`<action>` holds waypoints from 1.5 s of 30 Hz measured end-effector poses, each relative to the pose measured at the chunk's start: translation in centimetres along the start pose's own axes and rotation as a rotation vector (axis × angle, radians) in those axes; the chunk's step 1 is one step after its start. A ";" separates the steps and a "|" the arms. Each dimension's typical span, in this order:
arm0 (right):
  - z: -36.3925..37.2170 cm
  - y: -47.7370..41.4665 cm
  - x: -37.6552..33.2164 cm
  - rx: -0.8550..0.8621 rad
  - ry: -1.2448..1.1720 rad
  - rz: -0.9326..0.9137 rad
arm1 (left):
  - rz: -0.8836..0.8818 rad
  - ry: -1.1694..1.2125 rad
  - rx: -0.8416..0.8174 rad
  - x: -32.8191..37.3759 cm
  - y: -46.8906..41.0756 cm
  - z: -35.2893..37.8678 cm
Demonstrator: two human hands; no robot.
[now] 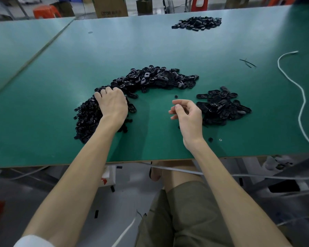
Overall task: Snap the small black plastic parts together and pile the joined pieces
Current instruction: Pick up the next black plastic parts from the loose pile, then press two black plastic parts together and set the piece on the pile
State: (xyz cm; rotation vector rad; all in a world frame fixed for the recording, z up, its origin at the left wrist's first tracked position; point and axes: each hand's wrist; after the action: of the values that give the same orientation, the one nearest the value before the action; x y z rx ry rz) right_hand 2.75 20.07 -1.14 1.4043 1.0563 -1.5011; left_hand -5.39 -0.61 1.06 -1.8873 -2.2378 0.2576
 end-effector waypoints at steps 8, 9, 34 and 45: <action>0.2 -0.1 0.2 0.001 -0.026 0.002 | 0.144 0.329 0.194 1.1 2.1 -1.3; 0.2 -0.2 0.2 0.000 -0.037 0.002 | 0.231 0.450 0.172 1.8 2.9 -1.6; -0.1 -0.1 0.2 -0.031 -0.112 0.011 | 0.290 0.519 -0.003 2.5 5.3 -0.5; -0.1 -0.1 0.1 -0.027 -0.095 0.026 | 0.197 0.268 0.095 0.1 4.0 0.6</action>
State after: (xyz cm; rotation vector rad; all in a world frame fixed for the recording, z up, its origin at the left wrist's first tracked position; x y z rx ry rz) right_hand 2.65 20.20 -1.20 1.3108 0.9926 -1.5142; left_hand -1.76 0.14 -0.52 -1.9628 -1.8397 0.1285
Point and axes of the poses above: each hand's wrist, its own y-axis away from the middle knuckle, its own z-axis out of the palm, x = y × z, and after that the axes turned 1 degree about z, right-handed
